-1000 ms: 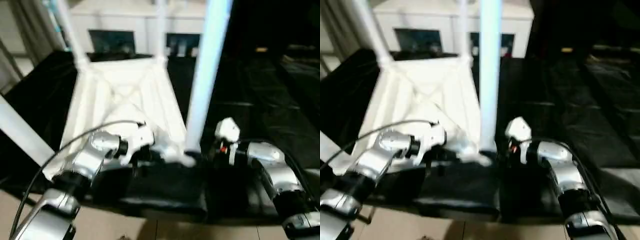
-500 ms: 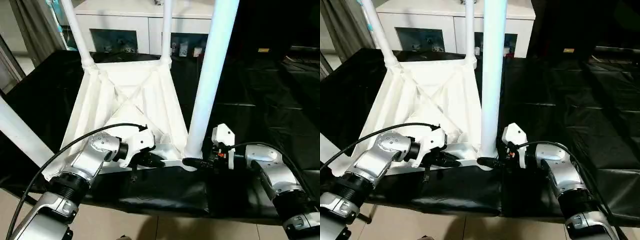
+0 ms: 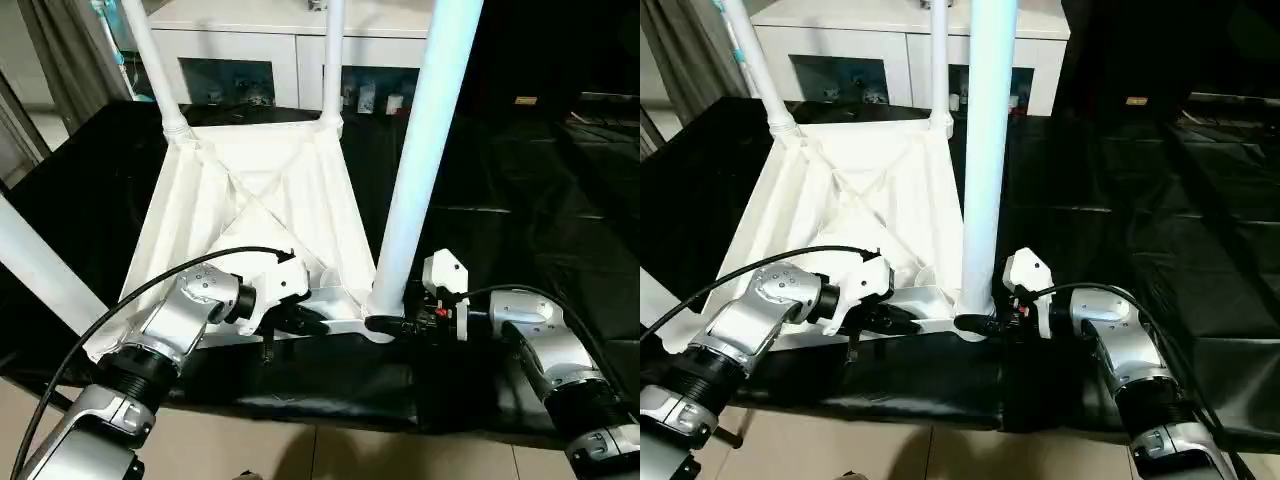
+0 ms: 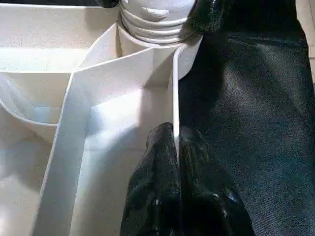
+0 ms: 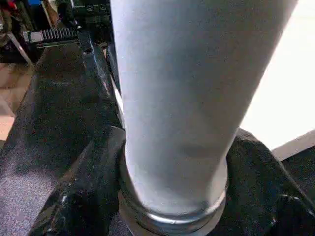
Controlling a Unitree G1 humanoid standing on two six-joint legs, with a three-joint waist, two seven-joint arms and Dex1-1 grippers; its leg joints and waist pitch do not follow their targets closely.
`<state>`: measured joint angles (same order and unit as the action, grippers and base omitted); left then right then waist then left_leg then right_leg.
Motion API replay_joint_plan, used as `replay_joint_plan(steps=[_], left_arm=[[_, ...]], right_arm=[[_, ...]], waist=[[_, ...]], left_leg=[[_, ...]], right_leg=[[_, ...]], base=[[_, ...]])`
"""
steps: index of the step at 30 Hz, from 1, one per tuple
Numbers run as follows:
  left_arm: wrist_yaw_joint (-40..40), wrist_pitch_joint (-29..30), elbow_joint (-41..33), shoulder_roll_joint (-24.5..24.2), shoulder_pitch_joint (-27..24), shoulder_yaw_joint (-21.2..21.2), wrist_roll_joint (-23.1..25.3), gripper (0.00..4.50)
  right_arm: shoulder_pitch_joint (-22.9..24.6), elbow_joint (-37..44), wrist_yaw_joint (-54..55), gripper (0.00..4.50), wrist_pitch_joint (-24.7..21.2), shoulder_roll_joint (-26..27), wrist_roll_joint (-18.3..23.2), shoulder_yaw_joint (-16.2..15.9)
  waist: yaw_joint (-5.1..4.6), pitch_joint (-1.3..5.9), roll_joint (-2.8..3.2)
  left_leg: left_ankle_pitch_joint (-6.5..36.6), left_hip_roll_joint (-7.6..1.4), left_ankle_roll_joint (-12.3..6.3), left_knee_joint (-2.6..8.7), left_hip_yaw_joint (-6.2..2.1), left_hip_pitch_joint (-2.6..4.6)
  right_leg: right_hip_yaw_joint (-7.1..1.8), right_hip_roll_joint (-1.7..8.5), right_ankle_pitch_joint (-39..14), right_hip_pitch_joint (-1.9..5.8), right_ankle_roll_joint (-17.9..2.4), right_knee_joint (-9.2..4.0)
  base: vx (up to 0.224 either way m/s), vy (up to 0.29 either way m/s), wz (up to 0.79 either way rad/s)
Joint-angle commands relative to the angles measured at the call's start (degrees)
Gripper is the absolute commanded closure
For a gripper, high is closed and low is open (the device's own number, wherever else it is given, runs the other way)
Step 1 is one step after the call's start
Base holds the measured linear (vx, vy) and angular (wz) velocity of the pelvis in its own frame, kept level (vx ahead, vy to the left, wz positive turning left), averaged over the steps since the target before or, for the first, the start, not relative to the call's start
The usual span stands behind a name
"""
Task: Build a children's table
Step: Rotate leg to tighten
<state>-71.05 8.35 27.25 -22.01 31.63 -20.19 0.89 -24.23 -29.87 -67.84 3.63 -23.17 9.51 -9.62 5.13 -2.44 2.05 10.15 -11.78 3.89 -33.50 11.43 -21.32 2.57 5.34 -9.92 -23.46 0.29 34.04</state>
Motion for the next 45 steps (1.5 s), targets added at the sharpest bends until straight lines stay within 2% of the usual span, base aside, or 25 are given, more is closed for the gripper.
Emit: replay_joint_plan(steps=[1, 4, 6, 7, 9, 11, 12, 13, 15, 16, 17, 19, 20, 21, 22, 27, 29, 31, 33, 35, 37, 39, 41, 43, 45], left_arm=[[-2.0, 0.5, -0.9, -0.2, -0.8, -2.1, 0.4, 4.50], [0.6, 1.4, 0.9, 0.8, -0.2, -1.4, 0.9, 4.50], [4.8, 2.2, 3.7, 2.5, 1.0, -0.3, 1.5, 4.50], [6.2, 2.3, 4.8, 3.1, 1.6, 0.1, 1.7, 4.50], [10.3, 2.7, 7.5, 4.8, 2.9, 0.7, 2.6, 4.50], [15.9, 4.2, 10.6, 7.3, 4.8, 1.8, 3.2, 4.50], [16.0, 4.3, 10.6, 7.4, 4.8, 1.9, 3.2, 4.50], [21.6, 5.9, 13.4, 10.0, 6.6, 3.2, 3.3, 4.50], [26.3, 7.5, 16.0, 12.7, 8.3, 4.3, 3.2, 4.50], [26.3, 7.5, 16.0, 12.7, 8.3, 4.3, 3.2, 4.50], [29.1, 7.5, 17.9, 14.0, 9.4, 4.7, 3.5, 4.50], [31.1, 7.4, 19.2, 15.0, 10.1, 5.1, 3.7, 4.50], [34.9, 6.6, 22.8, 17.1, 12.1, 5.5, 4.2, 4.50], [35.3, 6.4, 23.4, 17.4, 12.4, 5.5, 4.3, 4.50], [35.6, 6.1, 24.1, 17.7, 12.8, 5.4, 4.5, 4.50], [34.8, 5.1, 25.5, 17.8, 13.5, 5.2, 5.0, 4.50], [33.5, 4.4, 26.8, 17.3, 13.5, 4.9, 5.2, 4.50], [32.9, 4.2, 26.8, 17.0, 13.4, 4.8, 5.2, 4.50], [30.8, 3.2, 26.5, 16.3, 12.9, 4.4, 5.0, 4.50], [29.0, 2.5, 25.5, 15.5, 12.2, 3.9, 5.1, 4.50], [27.3, 1.8, 24.5, 14.9, 11.5, 3.5, 5.0, 4.50], [25.2, 1.8, 22.7, 13.9, 10.5, 3.0, 4.8, 4.50], [19.7, 0.2, 19.3, 11.4, 8.3, 2.0, 4.1, 4.50], [19.1, 0.2, 18.7, 11.0, 8.0, 1.9, 4.0, 4.50], [14.9, -2.0, 16.3, 9.3, 6.5, 1.4, 3.0, 4.50]], right_arm=[[0.6, -0.4, 1.2, 1.85, -0.7, 0.3, -0.1, 0.4], [-0.1, -1.9, 5.9, 1.85, -0.4, 2.1, -1.0, 1.1], [-1.0, -3.8, 12.0, 1.85, -1.7, 4.4, -2.0, 2.0], [-1.3, -4.5, 14.1, 1.85, -2.5, 5.2, -2.3, 2.3], [-1.9, -5.9, 18.9, 1.85, -3.1, 7.6, -2.8, 2.9], [-2.7, -7.3, 24.6, 1.85, -3.8, 10.9, -3.1, 3.8], [-2.7, -7.3, 24.7, 1.85, -3.8, 10.9, -3.0, 3.8], [-3.5, -8.2, 30.0, 1.85, -4.8, 13.9, -3.2, 4.5], [-4.9, -10.0, 36.7, 1.85, -6.4, 17.0, -3.3, 5.8], [-4.9, -10.0, 36.7, 1.85, -6.4, 17.0, -3.3, 5.8], [-6.2, -12.0, 42.5, 1.85, -7.1, 18.6, -3.6, 7.1], [-7.0, -13.3, 46.5, 1.85, -7.6, 19.7, -3.8, 8.0], [-9.0, -16.5, 53.4, 1.86, -7.7, 21.9, -4.5, 9.2], [-9.3, -17.0, 54.3, 1.86, -7.6, 22.2, -4.8, 9.2], [-9.6, -17.4, 54.9, 1.86, -7.1, 22.5, -5.5, 8.9], [-9.9, -17.3, 51.7, 1.86, -5.7, 23.0, -6.7, 7.7], [-9.5, -16.0, 49.7, 1.86, -3.9, 23.0, -6.3, 7.6], [-9.5, -15.7, 49.0, 1.30, -3.4, 22.8, -6.0, 7.6], [-9.5, -15.4, 47.8, 1.16, -2.7, 21.9, -5.5, 7.7], [-9.3, -14.8, 46.8, 0.82, -2.1, 20.8, -5.4, 7.9], [-9.1, -14.2, 45.3, 0.70, -1.6, 19.8, -5.2, 8.0], [-8.7, -13.4, 42.2, 0.52, -0.7, 17.7, -5.4, 7.8], [-6.9, -10.8, 32.1, 0.52, 1.4, 13.1, -4.9, 6.3], [-6.6, -10.3, 30.6, 0.52, 1.7, 12.4, -4.7, 6.1], [-5.2, -8.2, 24.5, 0.52, 2.2, 9.9, -3.5, 5.6]], waist=[[-0.06, 3.61, -0.51], [-0.22, 3.55, -0.42], [-0.58, 3.26, -0.44], [-0.84, 2.96, -0.56], [-1.13, 3.00, -0.65], [-1.72, 2.83, -0.56], [-2.01, 2.89, -0.69], [-2.18, 2.80, -0.67], [-2.21, 2.86, -0.59], [-2.26, 2.81, -0.54], [-2.29, 2.83, -0.36], [-2.48, 2.83, -0.41], [-2.59, 2.88, -0.44], [-2.75, 2.90, -0.38], [-2.73, 2.95, -0.44], [-2.56, 3.17, -0.38], [-2.53, 3.13, -0.36], [-2.49, 3.07, -0.48], [-2.42, 3.06, -0.67], [-2.49, 3.03, -0.68], [-2.49, 3.12, -0.71], [-2.48, 3.22, -0.61], [-2.45, 3.31, -0.56], [-2.28, 3.40, -0.51], [-2.23, 3.62, -0.41]], left_leg=[[12.3, -1.29, -4.04, 3.75, -0.49, 0.61], [12.8, -1.26, -3.65, 3.81, -0.48, 0.63], [15.1, -1.04, -2.50, 4.07, -0.56, 0.59], [17.1, -0.93, -1.59, 4.30, -0.60, 0.86], [19.1, -0.90, -0.39, 4.46, -0.86, 1.19], [20.8, -0.85, 0.25, 4.63, -1.05, 1.12], [21.5, -0.77, 0.29, 4.60, -1.10, 1.26], [21.4, -0.80, 0.29, 4.67, -1.08, 1.14], [21.7, -0.67, 0.33, 4.60, -1.12, 1.32], [21.8, -0.58, 0.38, 4.66, -1.23, 1.21], [21.8, -0.62, 0.49, 4.73, -1.31, 1.17], [22.3, -0.50, 0.63, 4.70, -1.28, 1.18], [22.3, -0.40, 0.68, 4.67, -1.26, 1.24], [22.8, -0.35, 0.88, 4.66, -1.26, 1.40], [22.9, -0.37, 0.76, 4.68, -1.33, 1.36], [20.7, -0.60, -0.70, 4.78, -1.08, 0.95], [20.9, -0.60, -0.90, 4.78, -1.05, 0.97], [21.1, -0.60, -1.13, 4.80, -1.02, 1.01], [21.2, -0.56, -1.52, 4.76, -0.96, 1.04], [20.0, -0.58, -1.69, 4.99, -1.17, 0.58], [19.3, -0.71, -1.91, 4.86, -1.07, 0.78], [17.9, -0.83, -2.20, 4.81, -1.02, 0.57], [17.3, -0.92, -2.85, 4.74, -1.03, 0.33], [16.9, -0.98, -3.71, 4.47, -0.78, 0.58], [14.0, -1.05, -4.57, 4.30, -0.78, 0.35]], right_leg=[[-1.42, 2.13, -7.7, 2.84, -15.0, -3.11], [-1.43, 2.12, -8.3, 2.75, -14.9, -3.19], [-1.44, 2.18, -12.8, 2.64, -13.9, -3.58], [-1.46, 2.21, -17.1, 2.47, -12.8, -4.18], [-1.43, 2.41, -21.9, 2.39, -11.0, -4.72], [-1.33, 2.30, -24.3, 2.11, -10.0, -5.01], [-1.32, 2.29, -25.2, 2.01, -9.7, -5.15], [-1.39, 2.30, -25.5, 2.03, -9.6, -5.24], [-1.32, 2.26, -26.5, 1.83, -9.0, -5.50], [-1.23, 2.27, -27.0, 1.81, -8.8, -5.55], [-1.21, 2.30, -27.0, 1.89, -8.6, -5.56], [-1.16, 2.24, -26.9, 1.70, -8.4, -5.71], [-1.14, 2.22, -27.0, 1.61, -8.2, -5.86], [-1.12, 2.16, -27.0, 1.44, -8.3, -5.86], [-1.05, 2.20, -26.8, 1.63, -8.3, -5.84], [-1.27, 2.16, -18.9, 2.12, -10.4, -5.27], [-1.27, 2.26, -19.3, 2.18, -10.7, -5.32], [-1.30, 2.31, -20.3, 2.16, -10.5, -5.44], [-1.29, 2.39, -21.6, 2.15, -10.2, -5.58], [-1.20, 2.52, -22.4, 2.52, -9.6, -5.61], [-1.26, 2.61, -22.2, 2.42, -9.9, -5.66], [-1.27, 2.54, -19.5, 2.56, -10.7, -5.28], [-1.16, 2.49, -17.1, 2.92, -11.6, -4.98], [-1.31, 2.49, -15.7, 2.65, -12.2, -4.94], [-1.25, 2.36, -10.5, 3.02, -13.9, -4.24]], base=[[0.000, 0.000, 0.00], [0.000, 0.000, 0.00], [0.000, 0.000, 0.00], [0.000, 0.000, 0.00], [0.000, 0.000, 0.00], [0.000, 0.000, 0.00], [0.000, 0.000, 0.00], [0.000, 0.000, 0.00], [0.000, 0.000, 0.00], [0.000, 0.000, 0.00], [0.000, 0.000, 0.00], [0.000, 0.000, 0.00], [0.000, 0.000, 0.00], [0.000, 0.000, 0.00], [0.000, 0.000, 0.00], [0.000, 0.000, 0.00], [0.000, 0.000, 0.00], [0.000, 0.000, 0.00], [0.000, 0.000, 0.00], [0.000, 0.000, 0.00], [0.000, 0.000, 0.00], [0.000, 0.000, 0.00], [0.000, 0.000, 0.00], [0.000, 0.000, 0.00], [0.000, 0.000, 0.00]])
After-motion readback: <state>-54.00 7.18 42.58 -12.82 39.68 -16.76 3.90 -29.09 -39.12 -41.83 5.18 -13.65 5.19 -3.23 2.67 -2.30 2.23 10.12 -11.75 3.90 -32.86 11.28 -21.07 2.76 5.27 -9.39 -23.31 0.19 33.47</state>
